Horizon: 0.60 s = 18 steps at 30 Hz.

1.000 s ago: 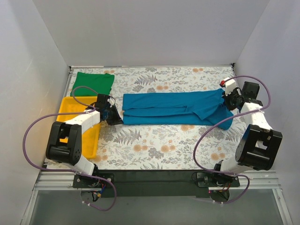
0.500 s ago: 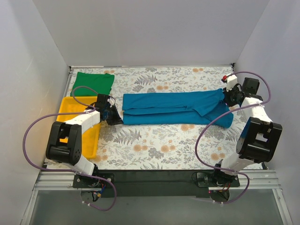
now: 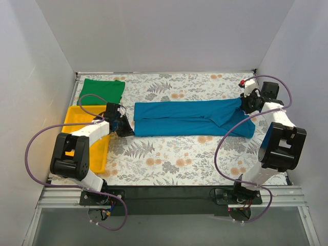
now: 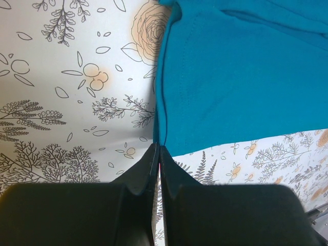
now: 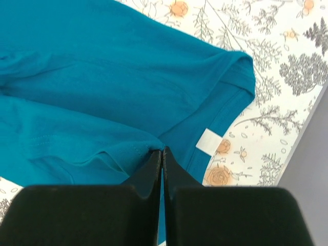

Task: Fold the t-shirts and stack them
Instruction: Fold the tshirt

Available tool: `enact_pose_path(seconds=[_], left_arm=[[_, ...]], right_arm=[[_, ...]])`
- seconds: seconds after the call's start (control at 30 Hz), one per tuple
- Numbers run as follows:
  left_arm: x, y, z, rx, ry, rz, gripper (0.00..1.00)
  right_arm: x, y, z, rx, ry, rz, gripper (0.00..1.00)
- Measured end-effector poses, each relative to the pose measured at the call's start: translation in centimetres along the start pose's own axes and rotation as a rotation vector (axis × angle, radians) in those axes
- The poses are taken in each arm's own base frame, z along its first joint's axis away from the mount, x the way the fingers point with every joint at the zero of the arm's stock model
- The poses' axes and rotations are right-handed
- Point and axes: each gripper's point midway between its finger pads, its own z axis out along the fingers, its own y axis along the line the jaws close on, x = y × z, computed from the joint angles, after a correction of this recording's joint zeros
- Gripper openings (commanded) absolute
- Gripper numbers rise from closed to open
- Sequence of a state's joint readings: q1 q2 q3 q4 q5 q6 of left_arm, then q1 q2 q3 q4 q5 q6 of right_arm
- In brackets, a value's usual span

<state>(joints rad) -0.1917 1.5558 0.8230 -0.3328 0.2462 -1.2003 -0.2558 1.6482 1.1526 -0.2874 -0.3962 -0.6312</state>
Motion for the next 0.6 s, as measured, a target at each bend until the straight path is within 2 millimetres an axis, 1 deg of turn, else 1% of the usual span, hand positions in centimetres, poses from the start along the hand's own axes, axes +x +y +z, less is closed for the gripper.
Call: enact_pose_path(seconds=[0.17, 0.37, 0.6], left_arm=[[0.0, 0.0, 0.0, 0.0, 0.0, 0.001, 0.0], [0.0, 0.0, 0.0, 0.0, 0.0, 0.003, 0.0], [0.0, 0.0, 0.0, 0.0, 0.0, 0.004, 0.0]], right_arm=[[-0.9, -0.2, 0.6, -0.005, -0.008, -0.013, 0.01], [-0.8, -0.5, 1.3, -0.008, 0.0, -0.002, 0.01], [-1.4, -0.4, 2.1, -0.01, -0.001, 0.002, 0.01]])
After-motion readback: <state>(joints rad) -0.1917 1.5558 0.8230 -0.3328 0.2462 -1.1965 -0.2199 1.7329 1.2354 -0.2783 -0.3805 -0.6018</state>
